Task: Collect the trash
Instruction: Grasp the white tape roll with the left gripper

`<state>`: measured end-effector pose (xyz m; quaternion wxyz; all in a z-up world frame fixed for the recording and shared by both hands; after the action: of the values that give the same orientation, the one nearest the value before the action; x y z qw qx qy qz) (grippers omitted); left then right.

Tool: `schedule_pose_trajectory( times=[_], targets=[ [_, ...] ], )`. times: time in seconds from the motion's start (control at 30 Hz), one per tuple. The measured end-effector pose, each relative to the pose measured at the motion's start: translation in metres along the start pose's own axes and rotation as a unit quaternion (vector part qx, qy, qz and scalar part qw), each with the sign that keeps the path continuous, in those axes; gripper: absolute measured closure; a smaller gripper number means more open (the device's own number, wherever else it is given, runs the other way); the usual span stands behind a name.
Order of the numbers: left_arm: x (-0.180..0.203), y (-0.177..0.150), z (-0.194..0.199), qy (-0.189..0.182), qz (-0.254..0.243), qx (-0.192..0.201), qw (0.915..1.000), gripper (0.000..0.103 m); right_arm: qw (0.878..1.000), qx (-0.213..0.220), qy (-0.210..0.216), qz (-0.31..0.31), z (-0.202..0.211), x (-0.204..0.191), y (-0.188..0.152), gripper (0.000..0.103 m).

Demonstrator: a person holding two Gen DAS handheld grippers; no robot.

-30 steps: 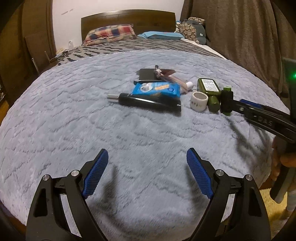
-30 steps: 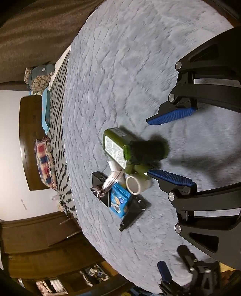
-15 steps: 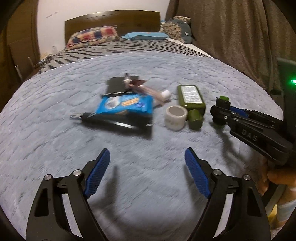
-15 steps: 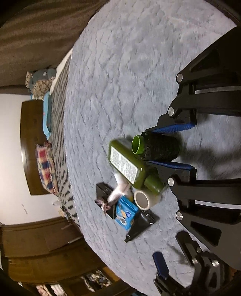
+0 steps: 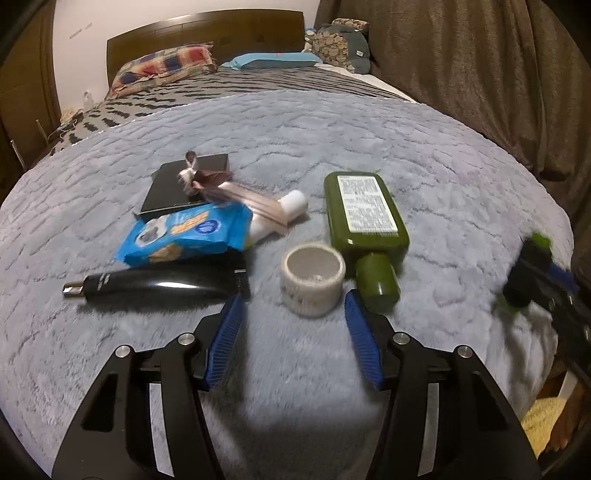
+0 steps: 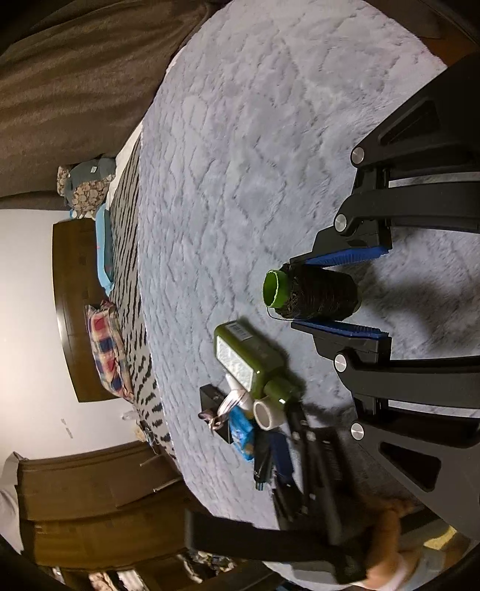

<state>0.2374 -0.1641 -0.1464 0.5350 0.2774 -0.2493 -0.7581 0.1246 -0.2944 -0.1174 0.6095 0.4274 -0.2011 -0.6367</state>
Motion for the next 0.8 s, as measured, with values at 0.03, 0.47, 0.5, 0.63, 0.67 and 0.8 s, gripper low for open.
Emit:
schedule_pose_trajectory(
  times=[0.03, 0.47, 0.5, 0.63, 0.67, 0.8],
  targets=[
    [0.001, 0.003, -0.002, -0.003, 0.002, -0.001, 1.0000, 0.049, 1.000, -0.001, 0.000, -0.002, 0.000, 0.001, -0.002, 0.075],
    [0.007, 0.000, 0.005, -0.029, 0.001, -0.010, 0.9995, 0.071, 1.000, -0.008, 0.001, -0.008, 0.012, -0.006, -0.024, 0.076],
    [0.004, -0.004, 0.009, -0.031, 0.003, -0.011, 0.9995, 0.071, 1.000, -0.008, 0.003, -0.009, 0.014, -0.008, -0.025, 0.076],
    [-0.007, -0.027, 0.035, -0.030, 0.014, -0.006, 0.9994, 0.071, 1.000, -0.009, 0.016, -0.006, 0.022, -0.020, -0.036, 0.076],
    [-0.010, -0.033, 0.043, -0.028, 0.015, -0.003, 0.9995, 0.071, 1.000, -0.010, 0.019, -0.004, 0.025, -0.025, -0.039, 0.076],
    [-0.019, -0.060, 0.075, -0.027, 0.018, 0.006, 0.9994, 0.072, 0.999, -0.010, 0.031, 0.005, 0.038, -0.042, -0.050, 0.076]
  ],
)
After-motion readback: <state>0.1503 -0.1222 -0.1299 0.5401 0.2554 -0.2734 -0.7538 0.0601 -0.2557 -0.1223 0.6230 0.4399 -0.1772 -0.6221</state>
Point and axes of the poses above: each gripper's, at about its wrist camera, not at the fingertips, and z roughly against the way its jaws point, x to its right, y to its top, the point moved 1 cm from there along -z, roughly the way its jaws point, and after that the axes turned 15 degrees about y, right-handed, at the moved point
